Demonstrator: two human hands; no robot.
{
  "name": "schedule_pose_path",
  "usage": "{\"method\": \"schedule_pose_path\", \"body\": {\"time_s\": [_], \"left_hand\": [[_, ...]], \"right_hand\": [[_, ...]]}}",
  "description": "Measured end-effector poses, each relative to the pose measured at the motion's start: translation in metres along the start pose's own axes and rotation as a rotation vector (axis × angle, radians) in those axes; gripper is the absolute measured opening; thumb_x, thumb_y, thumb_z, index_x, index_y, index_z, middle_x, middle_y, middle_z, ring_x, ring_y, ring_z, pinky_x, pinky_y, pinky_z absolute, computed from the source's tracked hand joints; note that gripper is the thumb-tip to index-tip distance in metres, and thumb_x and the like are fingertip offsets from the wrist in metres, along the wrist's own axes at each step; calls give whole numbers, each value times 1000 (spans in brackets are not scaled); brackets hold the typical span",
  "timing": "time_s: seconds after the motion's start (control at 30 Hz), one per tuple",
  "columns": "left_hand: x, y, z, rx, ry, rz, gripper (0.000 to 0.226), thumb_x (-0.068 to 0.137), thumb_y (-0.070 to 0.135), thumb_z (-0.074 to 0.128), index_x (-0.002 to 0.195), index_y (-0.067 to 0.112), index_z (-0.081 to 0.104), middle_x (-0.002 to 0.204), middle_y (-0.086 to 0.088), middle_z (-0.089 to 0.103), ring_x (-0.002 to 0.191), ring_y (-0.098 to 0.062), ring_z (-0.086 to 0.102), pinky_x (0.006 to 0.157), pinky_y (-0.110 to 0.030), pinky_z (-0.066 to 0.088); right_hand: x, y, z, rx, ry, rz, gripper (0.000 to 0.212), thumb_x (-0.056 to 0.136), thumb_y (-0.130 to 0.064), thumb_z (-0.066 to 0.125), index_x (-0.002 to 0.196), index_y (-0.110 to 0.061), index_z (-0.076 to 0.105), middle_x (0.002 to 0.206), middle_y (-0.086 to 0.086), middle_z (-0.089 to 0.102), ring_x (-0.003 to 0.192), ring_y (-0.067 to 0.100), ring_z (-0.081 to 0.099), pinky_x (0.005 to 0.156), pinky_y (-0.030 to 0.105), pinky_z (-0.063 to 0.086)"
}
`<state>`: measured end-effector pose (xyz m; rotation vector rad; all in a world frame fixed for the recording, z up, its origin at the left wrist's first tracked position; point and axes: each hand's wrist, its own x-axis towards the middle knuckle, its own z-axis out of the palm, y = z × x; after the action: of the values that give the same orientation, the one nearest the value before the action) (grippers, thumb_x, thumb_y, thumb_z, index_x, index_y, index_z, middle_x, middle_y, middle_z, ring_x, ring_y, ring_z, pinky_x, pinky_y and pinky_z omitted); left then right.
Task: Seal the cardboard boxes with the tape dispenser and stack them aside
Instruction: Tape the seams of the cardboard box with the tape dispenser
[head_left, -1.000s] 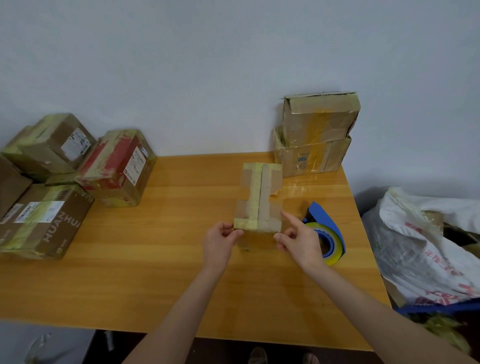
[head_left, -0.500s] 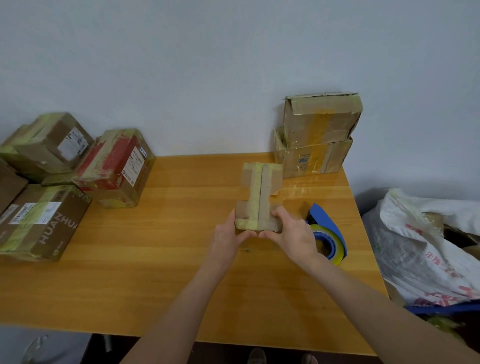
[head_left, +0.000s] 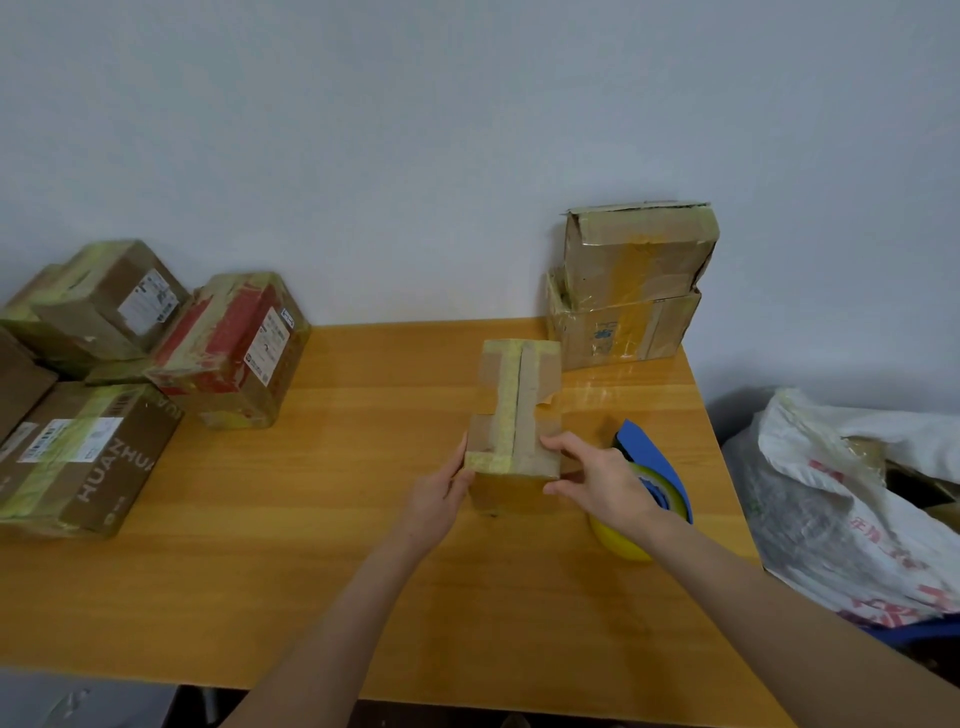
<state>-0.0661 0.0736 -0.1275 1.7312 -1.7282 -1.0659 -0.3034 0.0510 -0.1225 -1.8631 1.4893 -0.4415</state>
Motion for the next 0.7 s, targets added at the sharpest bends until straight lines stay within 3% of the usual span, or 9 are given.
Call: {"method": "schedule_pose_path", "body": {"time_s": [0.07,0.17,0.3,0.4,0.47,0.53,0.6,0.7], "left_hand": [[-2,7,-2,22,-29,1,50,104,35,29,152,25,18,148,-1,42,133,-21,44,108,-36,38],[3,27,-3,286,131,-24,71,98,53,30,154,15,9,159,-3,19,145,-20,19,118,-38,20],[16,52,-3,710,28,-76,97,83,79,25,154,18,2,162,-8,-3,149,-23,-3,117,-52,3],[21,43,-13,917,-121,-35,95,87,71,40,154,22,-7,160,-9,-15,148,-28,-10,116,-55,1],[23,34,-28,1002,-200,89,87,92,53,50,154,28,-5,161,-3,-15,148,-25,-9,118,-50,2],[23,25,-45,1051,-248,248,78,95,27,52,153,35,1,161,5,-10,149,-20,-6,119,-45,0],[18,17,-56,1055,-158,347,76,94,5,46,151,41,12,161,9,0,149,-19,0,120,-44,1],[7,16,-50,787,156,215,68,96,13,53,151,33,20,162,1,7,148,-23,12,120,-47,14]], "right_hand": [[0,-3,-1,6,9,16,56,83,-30,75,132,-36,49,116,-5,66,81,11,68,73,34,59],[-7,-18,10,45,52,34,57,82,-31,76,131,-34,48,116,-7,65,86,13,69,77,33,58],[-21,-43,36,178,-178,-81,54,84,-22,73,132,-28,50,118,-12,62,100,7,64,89,28,54],[-24,-43,26,-17,-158,-105,15,90,-33,66,104,-27,68,96,-16,65,90,3,61,85,29,53],[-20,-38,8,-101,21,-62,13,92,-37,63,98,-28,68,90,-15,62,86,4,61,76,23,52],[-14,-34,-12,-120,208,1,20,92,-36,63,110,-27,63,98,-11,55,89,8,58,69,19,47],[-3,-31,-25,-158,278,56,43,91,-37,64,130,-26,51,118,-4,50,105,15,54,76,25,50],[9,-35,-26,-187,136,121,82,86,-46,67,151,-27,22,152,1,27,137,24,32,101,38,44]]}}
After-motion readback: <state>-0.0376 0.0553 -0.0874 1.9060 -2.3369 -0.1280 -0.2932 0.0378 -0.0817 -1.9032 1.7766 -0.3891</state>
